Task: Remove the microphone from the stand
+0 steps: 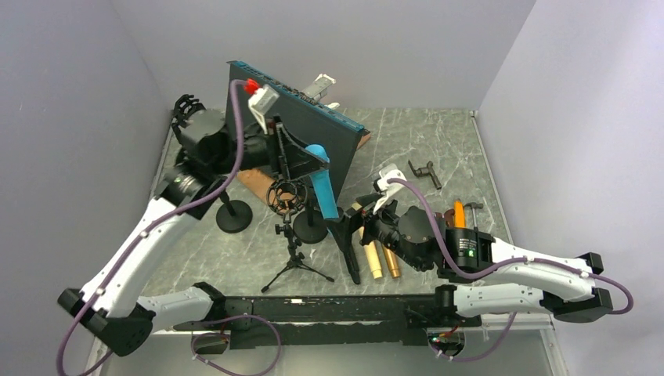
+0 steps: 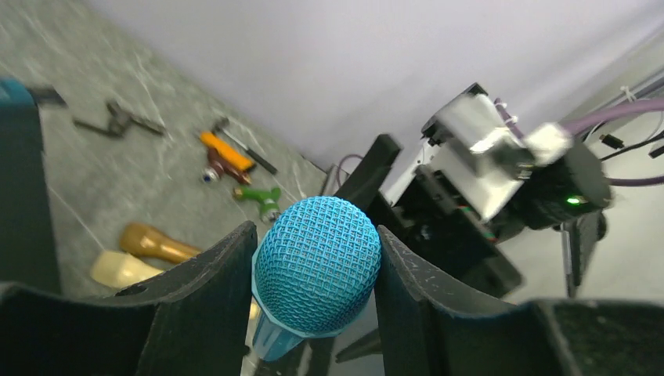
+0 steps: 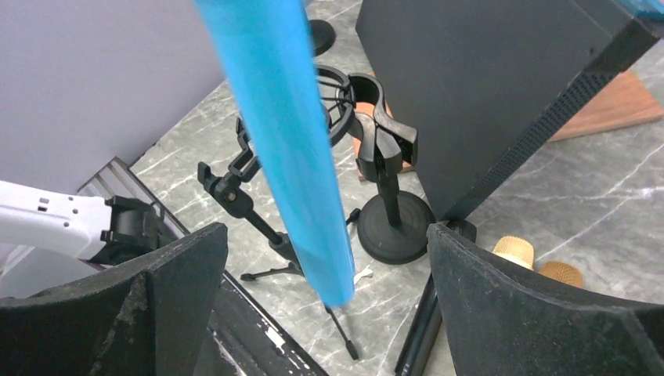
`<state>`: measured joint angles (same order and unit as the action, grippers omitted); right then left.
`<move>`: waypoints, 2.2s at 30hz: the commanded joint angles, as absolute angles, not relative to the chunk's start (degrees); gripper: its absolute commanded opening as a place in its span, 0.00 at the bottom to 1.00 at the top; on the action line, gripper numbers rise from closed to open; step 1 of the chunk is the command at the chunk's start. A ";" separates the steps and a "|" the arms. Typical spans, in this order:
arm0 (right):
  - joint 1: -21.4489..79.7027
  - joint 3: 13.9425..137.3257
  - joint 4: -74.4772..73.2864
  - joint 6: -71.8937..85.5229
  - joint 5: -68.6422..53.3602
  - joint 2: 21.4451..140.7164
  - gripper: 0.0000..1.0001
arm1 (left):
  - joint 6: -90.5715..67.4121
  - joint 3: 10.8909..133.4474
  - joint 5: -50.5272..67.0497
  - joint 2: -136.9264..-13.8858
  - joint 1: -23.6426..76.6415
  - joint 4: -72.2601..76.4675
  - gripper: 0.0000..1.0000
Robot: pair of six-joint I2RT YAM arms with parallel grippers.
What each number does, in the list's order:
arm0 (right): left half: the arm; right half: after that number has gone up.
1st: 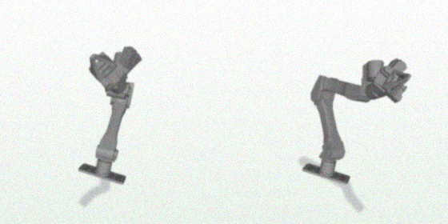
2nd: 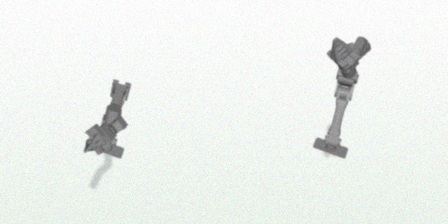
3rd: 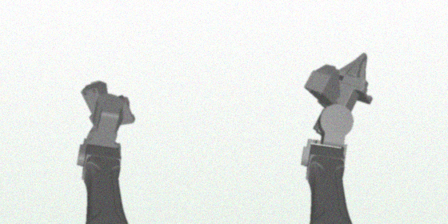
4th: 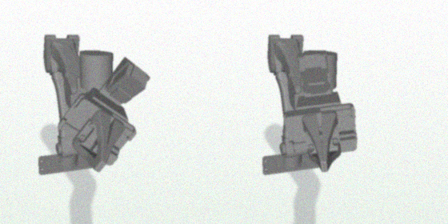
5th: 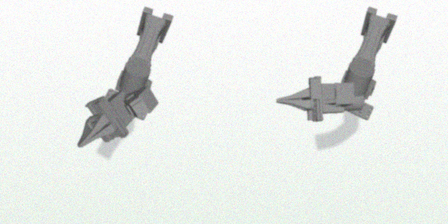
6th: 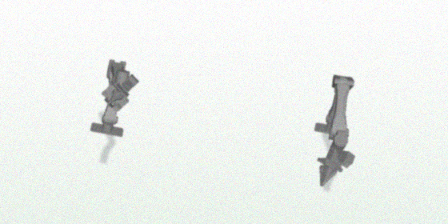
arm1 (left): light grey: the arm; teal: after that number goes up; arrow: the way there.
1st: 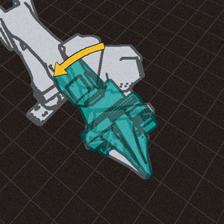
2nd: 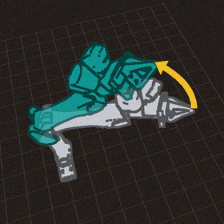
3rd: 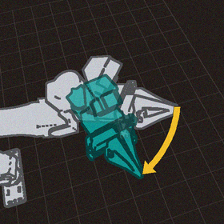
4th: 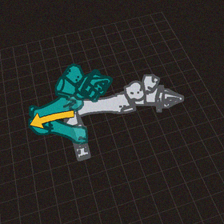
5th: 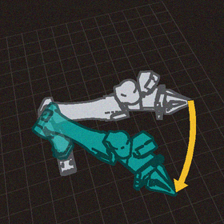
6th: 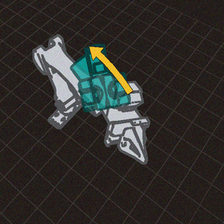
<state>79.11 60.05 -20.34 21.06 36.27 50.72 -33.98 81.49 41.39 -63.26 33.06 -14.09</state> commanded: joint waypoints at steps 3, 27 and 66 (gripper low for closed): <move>77.85 64.57 -22.62 16.15 29.97 52.91 1.00 | -48.55 72.89 48.57 -63.55 32.86 5.97 0.00; 73.44 49.27 -19.38 18.92 41.38 48.08 0.00 | -53.16 64.80 50.68 -68.48 38.31 16.20 0.43; 29.01 46.71 -29.13 26.01 20.12 84.97 0.12 | -17.45 65.29 16.47 -38.90 36.93 -35.67 0.76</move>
<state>29.50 45.43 -32.32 25.74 20.93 84.55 -18.31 62.06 12.05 -38.09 37.21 -31.55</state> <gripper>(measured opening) 0.397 0.750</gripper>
